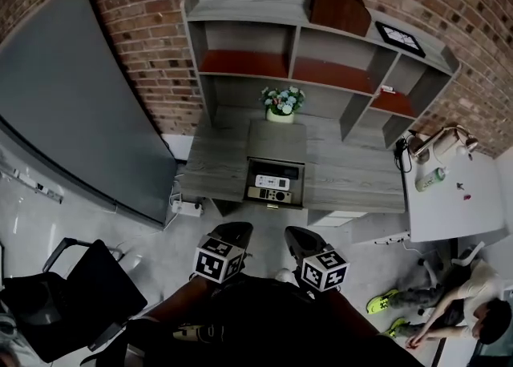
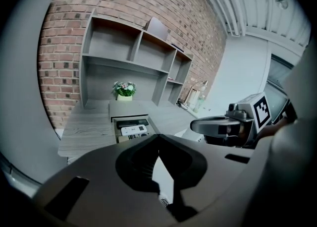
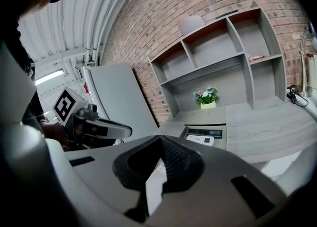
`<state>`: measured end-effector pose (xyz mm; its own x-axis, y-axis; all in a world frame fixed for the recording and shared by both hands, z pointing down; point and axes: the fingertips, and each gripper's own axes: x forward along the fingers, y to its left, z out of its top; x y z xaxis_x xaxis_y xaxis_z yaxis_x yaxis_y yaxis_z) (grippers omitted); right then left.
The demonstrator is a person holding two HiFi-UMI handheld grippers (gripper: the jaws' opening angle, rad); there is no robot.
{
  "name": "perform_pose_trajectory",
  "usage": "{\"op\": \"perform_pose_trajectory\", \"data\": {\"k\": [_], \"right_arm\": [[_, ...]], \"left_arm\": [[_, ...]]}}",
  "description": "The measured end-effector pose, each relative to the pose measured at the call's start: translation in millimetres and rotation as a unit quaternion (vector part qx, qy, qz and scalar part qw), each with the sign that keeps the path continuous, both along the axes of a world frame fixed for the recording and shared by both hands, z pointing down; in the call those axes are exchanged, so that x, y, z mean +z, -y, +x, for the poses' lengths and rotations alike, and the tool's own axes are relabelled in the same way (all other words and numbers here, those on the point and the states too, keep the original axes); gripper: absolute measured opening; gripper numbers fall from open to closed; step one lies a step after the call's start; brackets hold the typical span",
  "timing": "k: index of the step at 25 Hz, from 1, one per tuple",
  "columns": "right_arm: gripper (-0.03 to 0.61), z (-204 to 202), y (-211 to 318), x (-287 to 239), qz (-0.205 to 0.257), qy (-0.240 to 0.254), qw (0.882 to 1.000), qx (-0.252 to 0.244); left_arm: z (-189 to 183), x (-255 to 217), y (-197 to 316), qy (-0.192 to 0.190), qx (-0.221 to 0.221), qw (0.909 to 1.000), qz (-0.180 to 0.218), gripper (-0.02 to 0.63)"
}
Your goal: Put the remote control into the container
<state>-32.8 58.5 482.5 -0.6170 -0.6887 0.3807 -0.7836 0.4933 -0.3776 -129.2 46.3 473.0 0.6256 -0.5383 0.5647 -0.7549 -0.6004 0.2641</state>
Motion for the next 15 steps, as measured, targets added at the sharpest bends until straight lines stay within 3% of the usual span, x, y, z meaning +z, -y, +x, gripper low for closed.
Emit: {"op": "perform_pose_trajectory", "data": {"k": [15], "right_arm": [[0.006, -28, 2, 5, -0.003, -0.029, 1.000, 0.009]], "left_arm": [[-30, -4, 13, -0.005, 0.012, 0.9999, 0.004, 0.006]]}}
